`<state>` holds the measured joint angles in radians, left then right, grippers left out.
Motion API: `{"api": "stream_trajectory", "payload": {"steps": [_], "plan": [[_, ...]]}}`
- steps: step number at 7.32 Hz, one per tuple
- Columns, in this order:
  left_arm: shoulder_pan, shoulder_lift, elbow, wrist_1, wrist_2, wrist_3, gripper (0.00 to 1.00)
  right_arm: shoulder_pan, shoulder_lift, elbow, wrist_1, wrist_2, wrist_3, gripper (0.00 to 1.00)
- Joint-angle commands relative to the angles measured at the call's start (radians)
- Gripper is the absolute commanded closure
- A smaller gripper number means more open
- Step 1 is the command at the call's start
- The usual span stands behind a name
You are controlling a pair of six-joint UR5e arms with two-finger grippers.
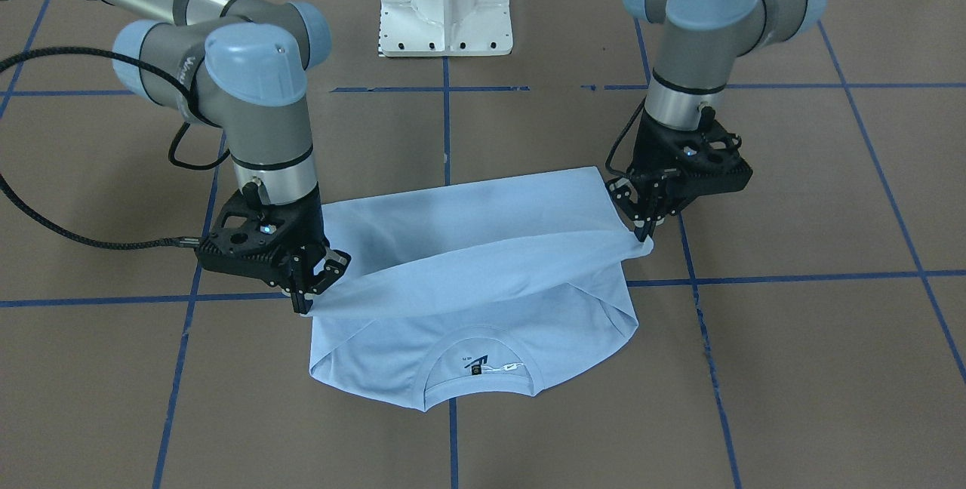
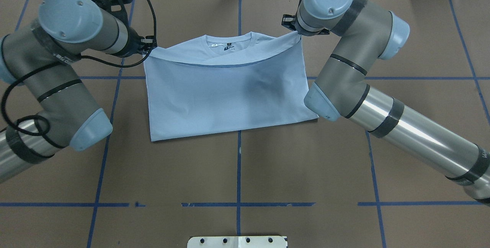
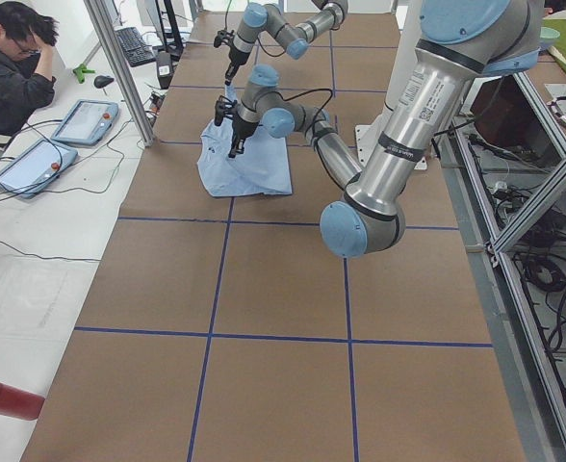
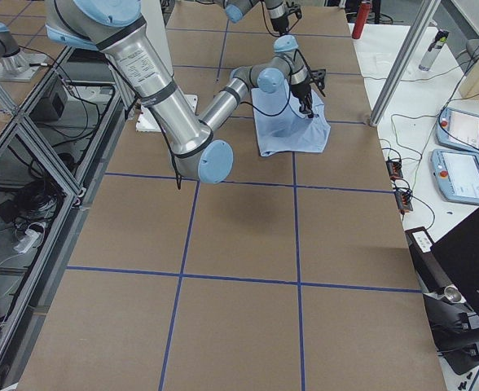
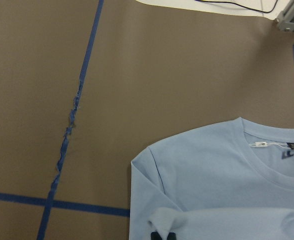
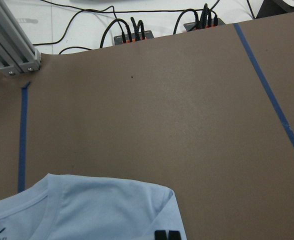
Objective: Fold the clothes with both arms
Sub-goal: 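Lift the hem with both grippers and fold it toward the collar, then release the hem near the collar and raise both grippers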
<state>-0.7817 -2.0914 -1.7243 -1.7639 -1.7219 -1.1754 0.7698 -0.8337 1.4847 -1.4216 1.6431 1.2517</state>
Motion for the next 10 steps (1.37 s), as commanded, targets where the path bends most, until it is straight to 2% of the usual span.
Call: {"api": "stream_trajectory", "payload": {"steps": [1,3,7,8,9,10], "plan": [[0.002,-0.073,0.28,-0.19,0.022,0.0,1.0,-0.003,0.03,-0.163,0.098,-0.005,0.0,1.0],[0.007,-0.088,0.415,-0.3,0.024,0.037,1.0,-0.021,0.03,-0.198,0.104,-0.019,-0.001,1.0],[0.01,-0.09,0.417,-0.31,0.03,0.046,1.0,-0.052,0.028,-0.199,0.105,-0.043,0.0,1.0],[0.009,-0.087,0.414,-0.342,0.028,0.048,0.44,-0.053,0.025,-0.199,0.104,-0.043,-0.004,0.38],[0.009,-0.079,0.405,-0.388,0.024,0.046,0.0,-0.057,0.031,-0.19,0.104,-0.043,-0.017,0.0],[0.013,-0.044,0.331,-0.388,0.018,0.048,0.0,-0.049,0.031,-0.161,0.107,-0.034,-0.1,0.0]]}}
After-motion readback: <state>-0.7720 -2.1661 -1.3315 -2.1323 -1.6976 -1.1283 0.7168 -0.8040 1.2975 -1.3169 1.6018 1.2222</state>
